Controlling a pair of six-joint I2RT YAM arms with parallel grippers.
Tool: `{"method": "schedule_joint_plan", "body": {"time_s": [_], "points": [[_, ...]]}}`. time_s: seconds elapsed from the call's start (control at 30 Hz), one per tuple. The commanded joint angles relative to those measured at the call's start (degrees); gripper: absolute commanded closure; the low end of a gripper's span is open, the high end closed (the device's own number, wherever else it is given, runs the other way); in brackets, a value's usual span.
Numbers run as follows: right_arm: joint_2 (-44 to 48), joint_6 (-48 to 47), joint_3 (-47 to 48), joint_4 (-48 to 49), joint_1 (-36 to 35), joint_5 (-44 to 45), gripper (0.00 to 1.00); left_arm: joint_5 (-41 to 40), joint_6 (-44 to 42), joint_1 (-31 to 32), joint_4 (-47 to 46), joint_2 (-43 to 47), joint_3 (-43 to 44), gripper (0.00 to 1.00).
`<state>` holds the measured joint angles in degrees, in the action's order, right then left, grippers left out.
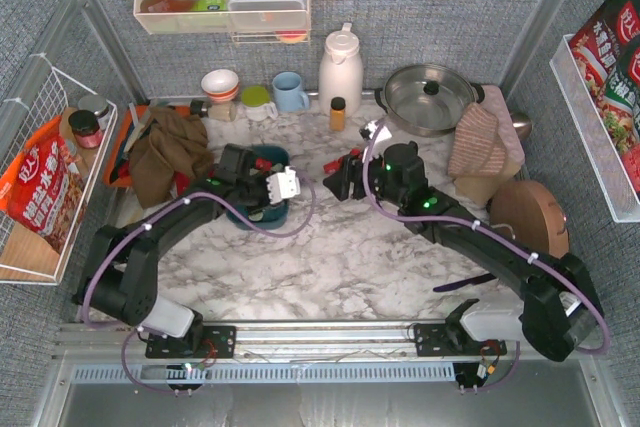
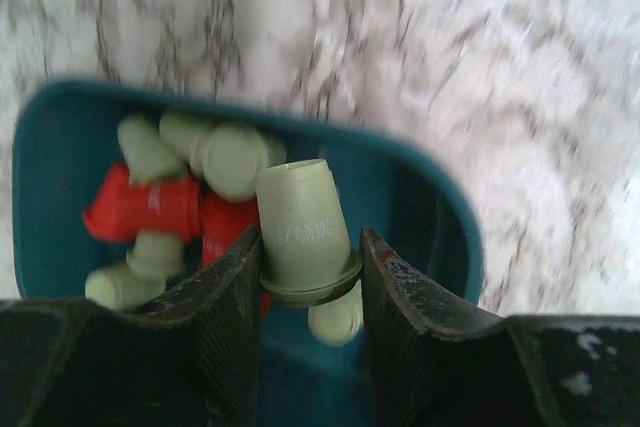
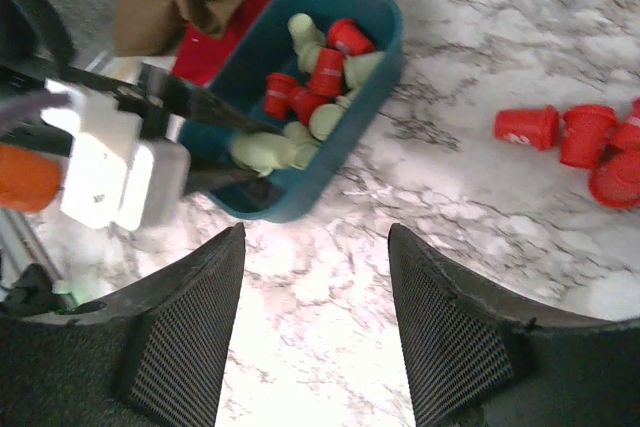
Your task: Mix the coffee capsules in the storage basket
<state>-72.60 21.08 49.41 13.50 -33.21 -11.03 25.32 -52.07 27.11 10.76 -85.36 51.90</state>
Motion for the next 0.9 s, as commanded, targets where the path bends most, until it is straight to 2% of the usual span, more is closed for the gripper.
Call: {"method": "schedule_joint_plan", "body": {"time_s": [0.0,0.13,0.4,0.57,0.83,0.87], "points": [[-1.0,-2.1,1.1,-5.6,0.0,5.2,0.37,-2.8,-4.1,-5.3,12.0,1.7,1.9,0.73],[-2.3,-1.9,1.3,-5.8,0.0,5.0,0.37,-4.7,-5.6,-9.6,11.8,4.6,-0.2,0.67],[-4.8,-2.4,3.4,-6.8,0.1,5.4,0.36,-8.3,-7.3,-10.7,11.1,5.1,-2.7,0.57],[-8.6,-2.8,6.1,-9.7,0.2,6.9,0.33,-10.4,-6.2,-11.1,6.6,7.6,-4.7,0.33],[-22.6,-2.0,15.0,-13.4,1.7,16.1,0.3,-6.5,-5.5,-11.1,1.7,11.9,-6.5,0.14],[-25.0,-2.8,17.2,-14.2,1.9,16.9,0.3,-5.7,-5.3,-11.1,0.7,12.4,-6.8,0.04]]}}
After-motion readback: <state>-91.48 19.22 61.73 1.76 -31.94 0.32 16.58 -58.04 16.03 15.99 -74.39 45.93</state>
